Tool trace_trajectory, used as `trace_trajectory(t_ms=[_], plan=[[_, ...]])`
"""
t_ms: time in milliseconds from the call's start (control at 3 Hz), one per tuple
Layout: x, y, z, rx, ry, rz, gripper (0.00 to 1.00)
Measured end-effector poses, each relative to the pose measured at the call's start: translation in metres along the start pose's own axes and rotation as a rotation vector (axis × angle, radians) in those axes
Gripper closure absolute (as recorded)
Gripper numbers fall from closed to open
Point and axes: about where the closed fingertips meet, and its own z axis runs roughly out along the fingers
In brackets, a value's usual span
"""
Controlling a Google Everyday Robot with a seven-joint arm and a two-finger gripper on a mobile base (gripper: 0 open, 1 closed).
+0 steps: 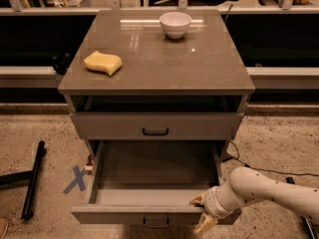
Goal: Open middle drawer
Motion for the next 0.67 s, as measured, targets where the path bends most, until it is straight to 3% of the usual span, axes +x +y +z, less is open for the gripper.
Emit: trace_trajectory(t_ms=[333, 667], plan=[[0.006, -0.011, -0.031, 0.025, -0.055, -0.003, 0.00], [0.011, -0.032, -0.076, 0.076, -0.099, 0.002, 0.00]])
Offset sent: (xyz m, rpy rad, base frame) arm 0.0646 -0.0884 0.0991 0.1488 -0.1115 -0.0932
